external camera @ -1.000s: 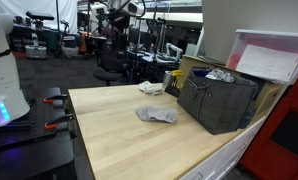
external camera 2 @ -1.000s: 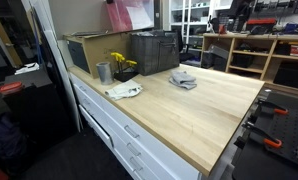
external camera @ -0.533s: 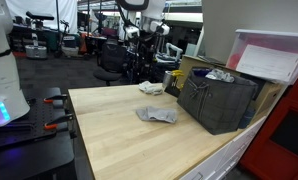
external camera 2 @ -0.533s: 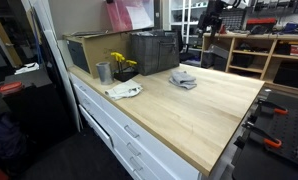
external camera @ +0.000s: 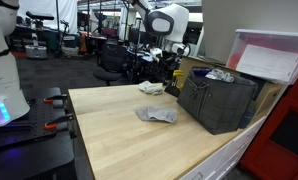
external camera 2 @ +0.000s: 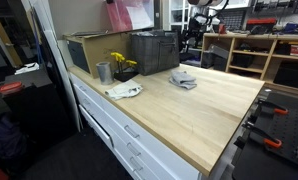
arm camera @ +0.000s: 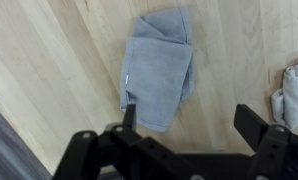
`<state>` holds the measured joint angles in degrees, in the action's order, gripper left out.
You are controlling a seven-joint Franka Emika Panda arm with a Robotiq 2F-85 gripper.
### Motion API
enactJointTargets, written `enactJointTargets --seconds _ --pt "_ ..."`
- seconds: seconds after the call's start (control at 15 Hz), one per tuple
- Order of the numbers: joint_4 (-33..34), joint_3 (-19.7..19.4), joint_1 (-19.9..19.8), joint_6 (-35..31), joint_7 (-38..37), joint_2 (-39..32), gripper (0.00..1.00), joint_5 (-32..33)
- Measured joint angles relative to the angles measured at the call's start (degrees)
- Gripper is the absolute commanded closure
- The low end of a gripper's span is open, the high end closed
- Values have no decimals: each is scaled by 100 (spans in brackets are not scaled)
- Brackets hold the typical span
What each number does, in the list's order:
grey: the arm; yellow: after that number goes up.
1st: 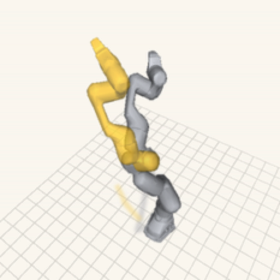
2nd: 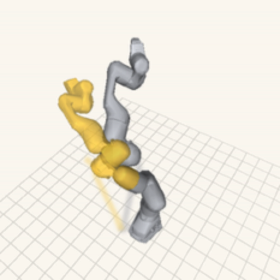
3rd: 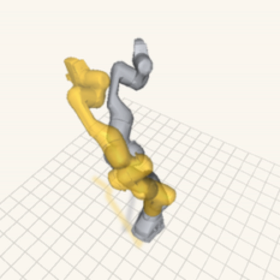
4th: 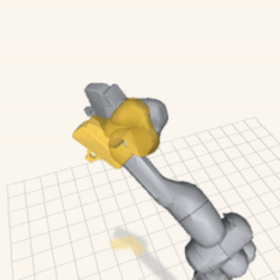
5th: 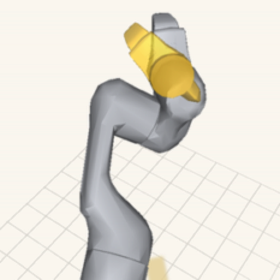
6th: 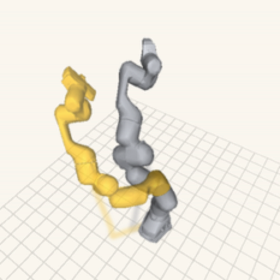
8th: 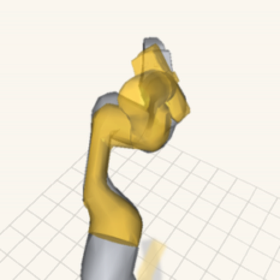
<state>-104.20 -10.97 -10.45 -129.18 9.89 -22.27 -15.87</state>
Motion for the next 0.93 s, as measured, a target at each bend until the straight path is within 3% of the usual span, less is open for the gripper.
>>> enactJointTargets --seconds 0.4,0.93 --pt "1176 167 -295 -27 -264 -1226 0 24" --pt "1777 378 -485 -179 -587 -2449 0 24"
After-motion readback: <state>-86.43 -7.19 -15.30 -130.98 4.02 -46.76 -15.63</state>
